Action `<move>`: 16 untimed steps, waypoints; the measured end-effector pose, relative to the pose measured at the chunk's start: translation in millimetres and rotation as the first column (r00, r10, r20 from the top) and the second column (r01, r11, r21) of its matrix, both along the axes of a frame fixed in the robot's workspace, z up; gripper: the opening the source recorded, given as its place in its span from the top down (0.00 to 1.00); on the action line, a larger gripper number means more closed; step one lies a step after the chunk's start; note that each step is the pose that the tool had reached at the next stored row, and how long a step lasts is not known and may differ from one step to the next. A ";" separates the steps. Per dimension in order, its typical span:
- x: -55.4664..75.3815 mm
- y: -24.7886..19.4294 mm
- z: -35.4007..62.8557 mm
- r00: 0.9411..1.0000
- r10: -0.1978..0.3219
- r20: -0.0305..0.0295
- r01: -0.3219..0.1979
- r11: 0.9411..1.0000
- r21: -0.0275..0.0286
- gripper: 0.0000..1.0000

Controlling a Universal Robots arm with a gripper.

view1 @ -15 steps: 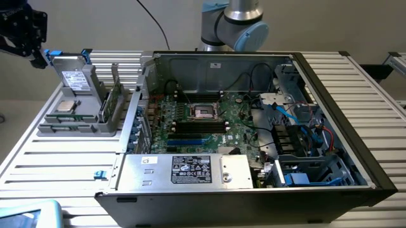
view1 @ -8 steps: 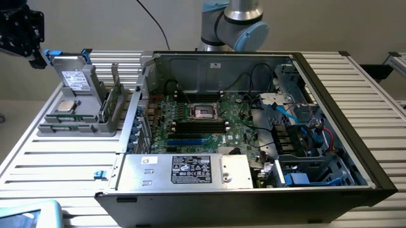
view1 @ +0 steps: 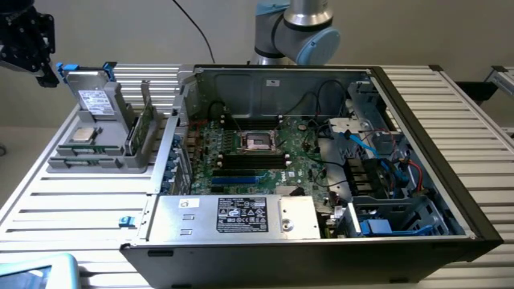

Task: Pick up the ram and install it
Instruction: 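Pick up the ram and move it above insertion slot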

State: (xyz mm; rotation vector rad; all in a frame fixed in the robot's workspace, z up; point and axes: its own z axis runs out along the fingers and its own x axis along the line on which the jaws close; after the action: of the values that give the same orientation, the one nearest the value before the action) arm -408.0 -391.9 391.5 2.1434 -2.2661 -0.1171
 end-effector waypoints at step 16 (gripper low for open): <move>0.0 0.0 0.0 1.000 0.000 0.000 0.000 1.000 0.000 0.58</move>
State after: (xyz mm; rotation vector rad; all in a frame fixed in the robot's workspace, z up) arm -408.0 -391.9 391.5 2.1434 -2.2660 -0.1170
